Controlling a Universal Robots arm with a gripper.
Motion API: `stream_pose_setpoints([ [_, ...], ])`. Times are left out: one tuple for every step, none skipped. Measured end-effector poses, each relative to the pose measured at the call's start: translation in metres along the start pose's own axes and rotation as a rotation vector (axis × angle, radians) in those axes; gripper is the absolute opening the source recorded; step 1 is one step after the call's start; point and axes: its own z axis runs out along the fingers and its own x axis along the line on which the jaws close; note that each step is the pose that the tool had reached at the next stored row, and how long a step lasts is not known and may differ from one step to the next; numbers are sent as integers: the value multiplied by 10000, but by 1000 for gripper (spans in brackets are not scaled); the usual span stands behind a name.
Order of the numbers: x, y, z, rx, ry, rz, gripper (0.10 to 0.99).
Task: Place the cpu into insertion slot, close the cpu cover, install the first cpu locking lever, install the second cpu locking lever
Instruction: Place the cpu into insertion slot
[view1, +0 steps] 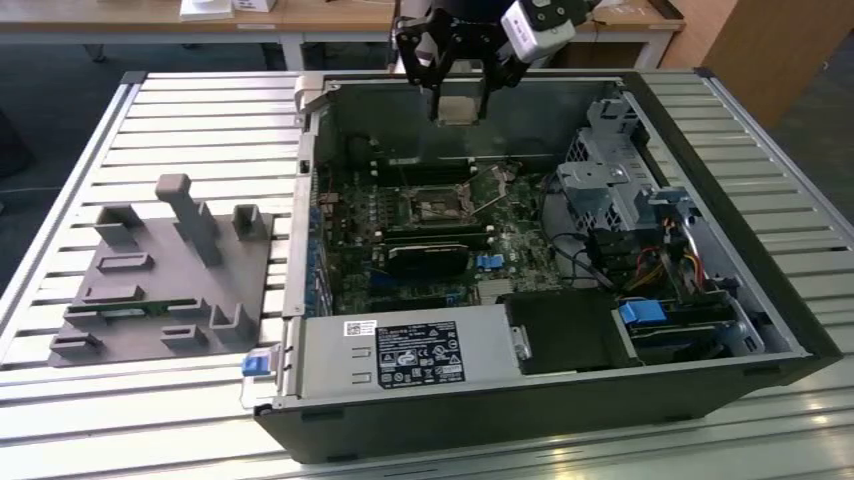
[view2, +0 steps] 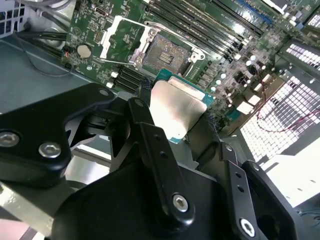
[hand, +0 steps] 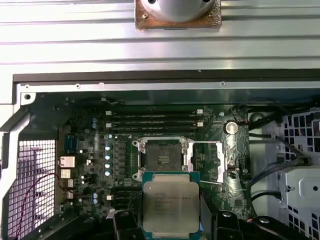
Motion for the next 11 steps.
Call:
stream_pose_setpoints([
  [0,0,0,-1,-12,143,541],
  [0,0,1,-5,-27,312,541],
  [0,-1,3,-8,-44,504,541],
  [0,-1,4,-12,-59,667,541],
  [0,-1,5,-14,-77,860,541],
  [0,-1,7,-18,-92,1037,541],
  [0,-1,9,-22,-108,1211,541],
  [1,-1,10,-25,-122,1368,541],
  [4,-1,11,-27,-134,1500,541],
  [11,-2,12,-30,-144,1609,541],
  [20,-2,13,-33,-152,1697,541],
])
